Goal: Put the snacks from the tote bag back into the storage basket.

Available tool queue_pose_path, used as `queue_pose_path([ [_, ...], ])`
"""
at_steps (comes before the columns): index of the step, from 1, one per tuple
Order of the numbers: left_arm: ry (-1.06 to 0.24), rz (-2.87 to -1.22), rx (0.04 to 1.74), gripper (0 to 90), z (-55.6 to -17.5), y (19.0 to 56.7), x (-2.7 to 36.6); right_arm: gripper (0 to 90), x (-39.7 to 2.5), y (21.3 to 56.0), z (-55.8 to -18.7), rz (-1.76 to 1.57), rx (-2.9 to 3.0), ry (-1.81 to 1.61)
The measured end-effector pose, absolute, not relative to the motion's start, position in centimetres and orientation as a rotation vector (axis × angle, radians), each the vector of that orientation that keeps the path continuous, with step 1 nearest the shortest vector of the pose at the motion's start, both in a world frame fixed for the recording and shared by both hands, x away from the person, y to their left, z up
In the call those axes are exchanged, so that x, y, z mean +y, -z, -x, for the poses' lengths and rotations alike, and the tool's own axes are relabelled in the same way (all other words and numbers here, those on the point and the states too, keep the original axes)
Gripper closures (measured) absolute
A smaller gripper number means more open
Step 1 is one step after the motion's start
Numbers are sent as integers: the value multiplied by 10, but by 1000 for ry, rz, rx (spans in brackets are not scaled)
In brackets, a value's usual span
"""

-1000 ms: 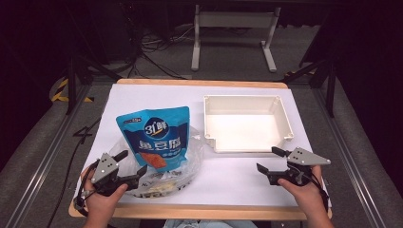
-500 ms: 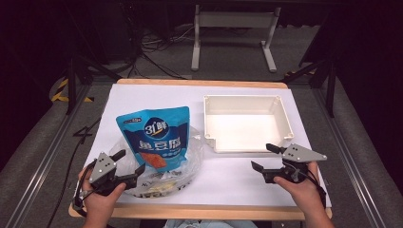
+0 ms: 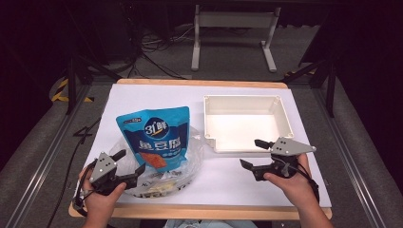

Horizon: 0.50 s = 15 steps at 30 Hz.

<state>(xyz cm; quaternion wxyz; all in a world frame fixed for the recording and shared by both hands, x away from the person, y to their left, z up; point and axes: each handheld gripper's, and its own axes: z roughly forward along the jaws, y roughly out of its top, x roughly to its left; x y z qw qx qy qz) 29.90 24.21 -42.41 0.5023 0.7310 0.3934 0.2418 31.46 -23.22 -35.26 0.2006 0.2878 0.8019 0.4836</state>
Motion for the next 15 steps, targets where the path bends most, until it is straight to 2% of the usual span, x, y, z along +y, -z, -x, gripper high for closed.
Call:
queue_pose_path([
  [15, -580, -1768, 953, 157, -300, 425, 241, 153, -196, 342, -324, -720, 2303, -1388],
])
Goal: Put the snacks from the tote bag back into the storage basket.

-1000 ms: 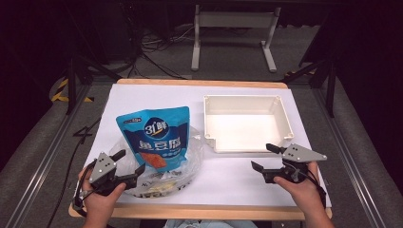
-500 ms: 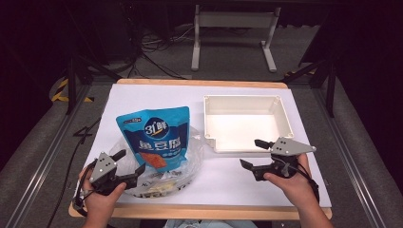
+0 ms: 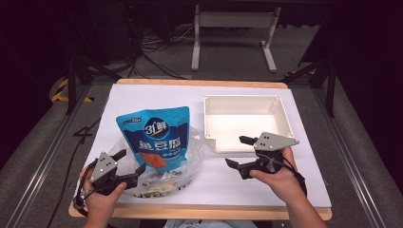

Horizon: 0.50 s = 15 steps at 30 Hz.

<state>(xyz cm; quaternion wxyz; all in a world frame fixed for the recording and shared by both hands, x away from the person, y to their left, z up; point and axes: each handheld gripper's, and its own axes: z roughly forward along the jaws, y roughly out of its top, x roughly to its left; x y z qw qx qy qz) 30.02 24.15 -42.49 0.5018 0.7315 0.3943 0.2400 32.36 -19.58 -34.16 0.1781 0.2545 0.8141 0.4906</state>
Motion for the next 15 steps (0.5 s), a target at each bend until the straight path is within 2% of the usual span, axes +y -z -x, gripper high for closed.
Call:
queue_pose_path([
  [15, -580, -1775, 949, 155, -301, 425, 241, 126, -154, 340, -340, -659, 2348, -1458],
])
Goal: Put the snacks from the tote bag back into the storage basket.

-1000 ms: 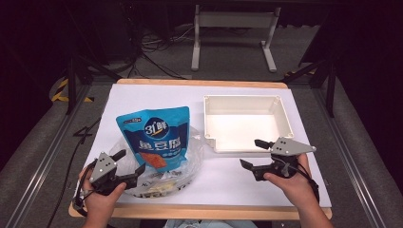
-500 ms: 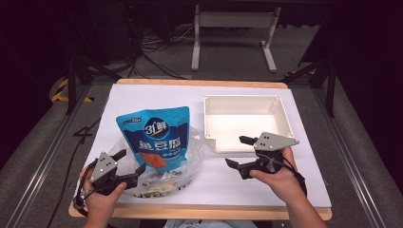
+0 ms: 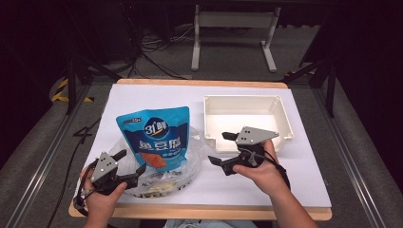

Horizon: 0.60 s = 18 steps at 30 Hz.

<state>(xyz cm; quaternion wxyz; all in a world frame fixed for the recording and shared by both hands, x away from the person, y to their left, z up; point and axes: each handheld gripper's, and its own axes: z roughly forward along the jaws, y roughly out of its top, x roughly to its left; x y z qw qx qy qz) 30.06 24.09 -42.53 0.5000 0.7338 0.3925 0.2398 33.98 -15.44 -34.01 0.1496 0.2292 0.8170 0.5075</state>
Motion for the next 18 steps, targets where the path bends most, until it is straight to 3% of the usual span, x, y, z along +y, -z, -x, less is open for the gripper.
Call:
queue_pose_path([
  [18, -585, -1770, 950, 155, -298, 425, 243, 99, -112, 348, -361, -571, 2361, -1520],
])
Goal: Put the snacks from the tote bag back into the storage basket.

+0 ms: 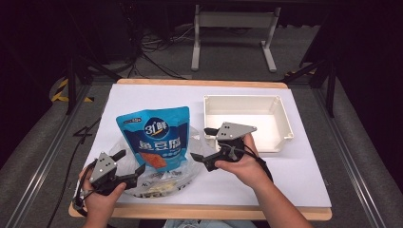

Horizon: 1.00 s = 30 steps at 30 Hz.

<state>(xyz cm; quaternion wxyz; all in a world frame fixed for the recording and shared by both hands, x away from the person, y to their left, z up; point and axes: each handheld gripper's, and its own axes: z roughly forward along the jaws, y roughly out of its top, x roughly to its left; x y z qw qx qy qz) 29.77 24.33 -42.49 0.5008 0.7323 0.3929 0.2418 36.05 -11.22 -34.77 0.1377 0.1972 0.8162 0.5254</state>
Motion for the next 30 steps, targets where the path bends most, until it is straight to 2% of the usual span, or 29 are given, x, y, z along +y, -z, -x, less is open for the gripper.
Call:
queue_pose_path([
  [20, -596, -1763, 962, 157, -294, 424, 248, 152, -76, 363, -383, -495, 2430, -1534],
  [30, -587, -1771, 958, 157, -296, 424, 246, 140, -57, 375, -391, -486, 2462, -1523],
])
